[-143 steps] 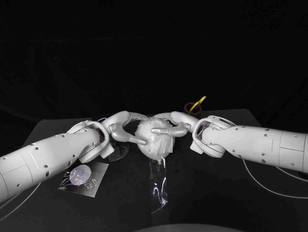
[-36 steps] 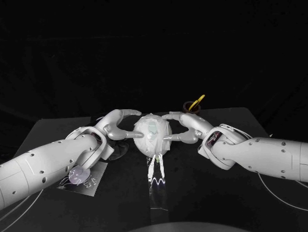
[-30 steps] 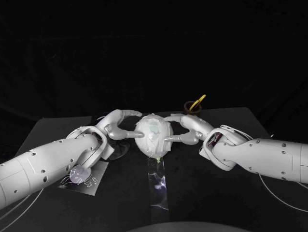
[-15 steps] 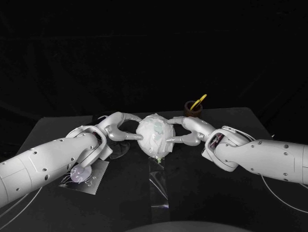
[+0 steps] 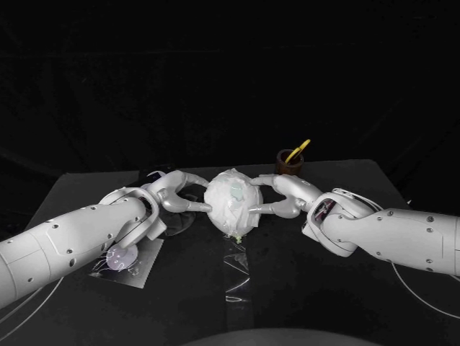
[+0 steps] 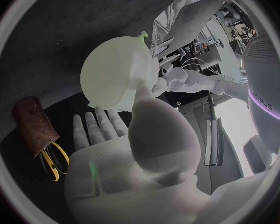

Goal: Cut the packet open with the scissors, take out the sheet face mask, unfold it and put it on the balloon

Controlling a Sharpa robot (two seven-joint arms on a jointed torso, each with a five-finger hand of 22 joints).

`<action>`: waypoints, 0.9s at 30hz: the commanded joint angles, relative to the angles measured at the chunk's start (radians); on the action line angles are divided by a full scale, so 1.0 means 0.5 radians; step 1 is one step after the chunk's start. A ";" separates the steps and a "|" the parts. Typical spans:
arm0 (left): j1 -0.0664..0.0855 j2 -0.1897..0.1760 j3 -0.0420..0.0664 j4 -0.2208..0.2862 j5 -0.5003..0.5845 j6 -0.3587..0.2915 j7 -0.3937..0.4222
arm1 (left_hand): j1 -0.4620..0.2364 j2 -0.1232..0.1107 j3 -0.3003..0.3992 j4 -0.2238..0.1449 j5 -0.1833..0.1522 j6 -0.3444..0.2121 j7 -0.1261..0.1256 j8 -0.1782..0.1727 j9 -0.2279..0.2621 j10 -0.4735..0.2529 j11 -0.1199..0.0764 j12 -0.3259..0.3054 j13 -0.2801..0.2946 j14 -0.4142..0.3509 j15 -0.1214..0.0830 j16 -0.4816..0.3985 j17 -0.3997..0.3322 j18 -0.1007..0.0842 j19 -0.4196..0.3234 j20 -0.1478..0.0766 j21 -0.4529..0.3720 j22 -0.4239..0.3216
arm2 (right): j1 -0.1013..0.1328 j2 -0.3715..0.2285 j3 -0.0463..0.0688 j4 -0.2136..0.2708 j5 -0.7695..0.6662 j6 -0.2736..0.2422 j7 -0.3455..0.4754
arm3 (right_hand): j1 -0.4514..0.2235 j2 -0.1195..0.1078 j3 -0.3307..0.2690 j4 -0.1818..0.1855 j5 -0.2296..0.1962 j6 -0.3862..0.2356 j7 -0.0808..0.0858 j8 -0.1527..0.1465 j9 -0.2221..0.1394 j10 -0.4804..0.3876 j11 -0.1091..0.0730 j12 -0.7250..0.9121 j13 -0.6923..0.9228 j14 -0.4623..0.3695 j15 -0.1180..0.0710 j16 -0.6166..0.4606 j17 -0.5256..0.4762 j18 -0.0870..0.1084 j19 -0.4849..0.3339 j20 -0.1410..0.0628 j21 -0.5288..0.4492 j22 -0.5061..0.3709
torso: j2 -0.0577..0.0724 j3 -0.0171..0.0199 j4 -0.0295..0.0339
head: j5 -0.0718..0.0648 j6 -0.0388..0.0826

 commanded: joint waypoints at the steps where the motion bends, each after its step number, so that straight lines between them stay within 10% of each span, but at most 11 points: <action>1: -0.003 -0.009 0.000 -0.001 -0.021 0.049 -0.066 | 0.035 0.011 0.015 0.001 -0.010 -0.021 0.105 -0.011 -0.005 0.034 0.008 0.007 0.004 0.031 0.005 0.013 0.006 0.036 0.015 0.010 0.002 0.005 | -0.008 0.001 -0.004 0.003 -0.011 0.052 -0.007 | -0.017 -0.001 -0.014 0.002 -0.005 -0.002 0.180 0.001 -0.003 0.008 0.006 0.004 0.001 0.011 0.006 0.010 0.002 0.032 0.017 -0.002 0.012 0.003 | -0.002 -0.0009 0.002 | 0.004 -0.006; 17: -0.014 -0.101 0.000 0.070 0.058 -0.114 -0.024 | 0.226 0.113 0.119 -0.012 -0.012 0.059 0.149 0.025 0.016 0.199 0.059 0.021 0.014 0.229 0.041 0.071 0.050 0.023 0.136 0.014 0.054 0.030 | -0.008 -0.009 -0.004 0.012 0.019 0.008 0.021 | -0.016 -0.012 -0.030 -0.001 -0.005 -0.028 0.191 -0.008 -0.012 -0.010 0.016 0.001 -0.001 0.008 0.014 0.008 0.001 0.028 0.030 -0.001 0.018 0.011 | 0.002 -0.0026 0.001 | 0.008 -0.022; 22: -0.016 -0.139 0.001 0.140 0.291 -0.190 0.076 | 0.239 0.152 0.203 -0.017 -0.011 0.205 0.195 0.080 0.054 0.531 0.096 0.058 0.033 0.680 0.051 0.234 0.149 -0.089 0.620 0.011 0.255 0.126 | -0.008 -0.017 -0.004 0.020 0.112 -0.071 0.123 | 0.002 -0.016 -0.029 -0.004 -0.004 -0.027 0.198 -0.010 -0.014 -0.006 0.023 0.002 0.000 0.013 0.021 0.008 0.001 0.024 0.045 0.000 0.024 0.022 | 0.001 -0.0017 0.001 | 0.003 -0.028; 27: -0.016 -0.178 0.002 0.211 0.518 -0.222 0.130 | 0.229 0.164 0.220 -0.022 -0.012 0.276 0.197 0.104 0.067 0.701 0.075 0.074 0.041 0.853 0.025 0.305 0.187 -0.061 0.904 0.002 0.376 0.177 | -0.008 -0.029 -0.004 0.034 0.286 -0.161 0.311 | 0.044 -0.013 -0.024 -0.006 -0.003 -0.016 0.215 -0.008 -0.015 0.016 0.041 0.005 0.002 0.042 0.043 0.011 0.004 0.003 0.076 0.002 0.037 0.039 | 0.002 -0.0005 0.001 | 0.000 -0.035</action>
